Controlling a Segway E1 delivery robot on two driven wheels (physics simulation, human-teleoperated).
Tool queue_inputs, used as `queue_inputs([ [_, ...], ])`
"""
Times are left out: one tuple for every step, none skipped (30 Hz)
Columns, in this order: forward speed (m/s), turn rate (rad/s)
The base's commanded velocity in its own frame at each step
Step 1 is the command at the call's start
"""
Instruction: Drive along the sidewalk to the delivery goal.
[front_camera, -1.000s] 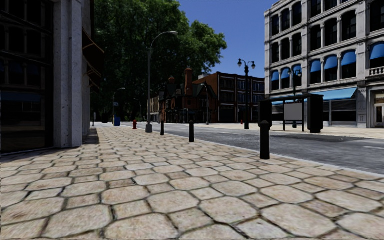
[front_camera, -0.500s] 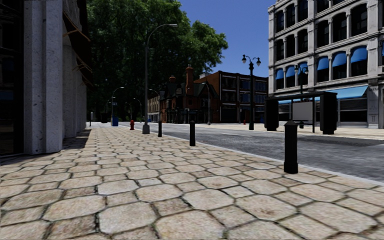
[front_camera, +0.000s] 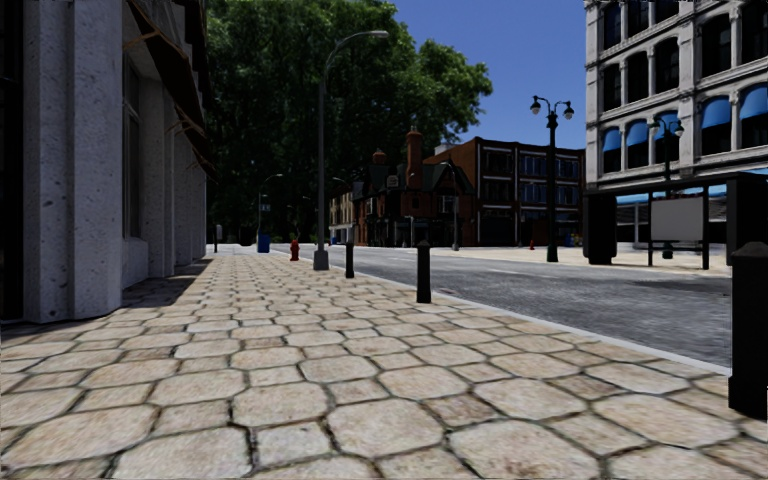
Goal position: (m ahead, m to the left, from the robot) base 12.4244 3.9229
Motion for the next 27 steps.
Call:
queue_inputs([
  [1.99,0.38],
  [1.99,0.41],
  [1.99,0.41],
  [1.99,0.51],
  [1.99,0.54],
  [1.99,0.55],
  [1.99,0.55],
  [1.99,0.55],
  [1.99,0.55],
  [1.99,0.53],
  [1.99,0.53],
  [1.99,0.50],
  [1.99,0.46],
  [1.99,0.46],
  [1.99,0.37],
  [1.99,0.28],
  [1.99,0.15],
  [1.99,0.15],
  [1.99,0.00],
  [1.99,0.00],
  [1.99,0.00],
  [1.99,0.00],
  [1.99,0.00],
  [1.99,0.00],
  [1.99,0.00],
  [1.99,0.00],
  [1.99,0.00],
])
